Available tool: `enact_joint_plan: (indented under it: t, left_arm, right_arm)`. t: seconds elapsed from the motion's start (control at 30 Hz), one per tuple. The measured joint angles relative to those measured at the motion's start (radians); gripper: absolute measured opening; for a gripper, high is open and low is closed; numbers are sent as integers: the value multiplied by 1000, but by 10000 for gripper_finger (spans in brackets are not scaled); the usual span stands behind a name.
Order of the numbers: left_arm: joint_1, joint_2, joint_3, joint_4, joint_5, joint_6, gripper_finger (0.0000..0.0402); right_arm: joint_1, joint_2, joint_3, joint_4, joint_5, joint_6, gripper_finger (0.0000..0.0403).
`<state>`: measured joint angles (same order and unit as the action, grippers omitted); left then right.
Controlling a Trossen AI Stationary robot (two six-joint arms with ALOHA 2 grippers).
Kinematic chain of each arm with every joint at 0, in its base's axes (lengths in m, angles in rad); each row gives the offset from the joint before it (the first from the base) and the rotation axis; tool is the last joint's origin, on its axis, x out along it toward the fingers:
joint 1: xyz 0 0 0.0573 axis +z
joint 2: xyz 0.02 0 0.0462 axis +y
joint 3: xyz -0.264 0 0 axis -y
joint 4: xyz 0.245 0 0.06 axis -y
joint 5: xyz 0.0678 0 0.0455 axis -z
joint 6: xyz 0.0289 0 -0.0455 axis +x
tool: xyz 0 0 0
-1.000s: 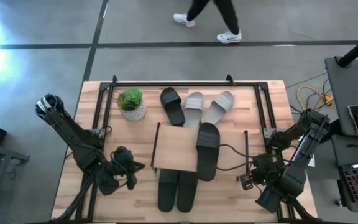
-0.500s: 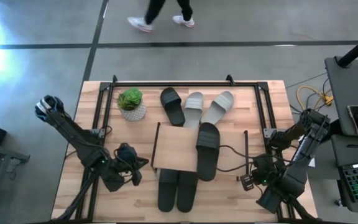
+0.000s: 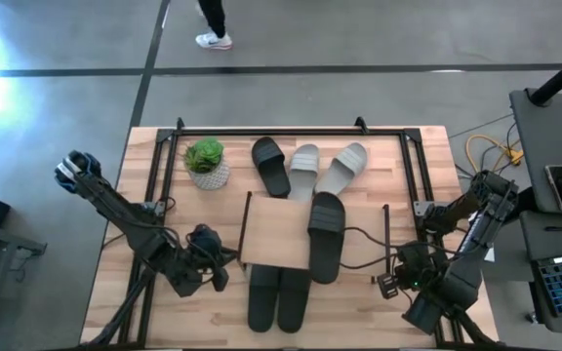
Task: Pick and place slides into the shelf
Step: Adjust the shelf
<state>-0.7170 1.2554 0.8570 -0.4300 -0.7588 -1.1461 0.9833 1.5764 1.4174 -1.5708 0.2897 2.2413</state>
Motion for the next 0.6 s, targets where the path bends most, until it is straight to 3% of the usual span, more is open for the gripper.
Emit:
enact_joint_plan:
  t: [0.23, 0.47, 0.6]
  left_arm:
    - [-1, 45, -1, 195, 69, 132, 0]
    - [-35, 82, 3, 217, 116, 80, 0]
    - [-63, 54, 3, 149, 121, 79, 0]
  right_arm:
    - [1, 0, 0, -6, -9, -13, 11]
    - [1, 0, 0, 0, -9, -13, 11]
    - [0, 0, 0, 2, -7, -21, 11]
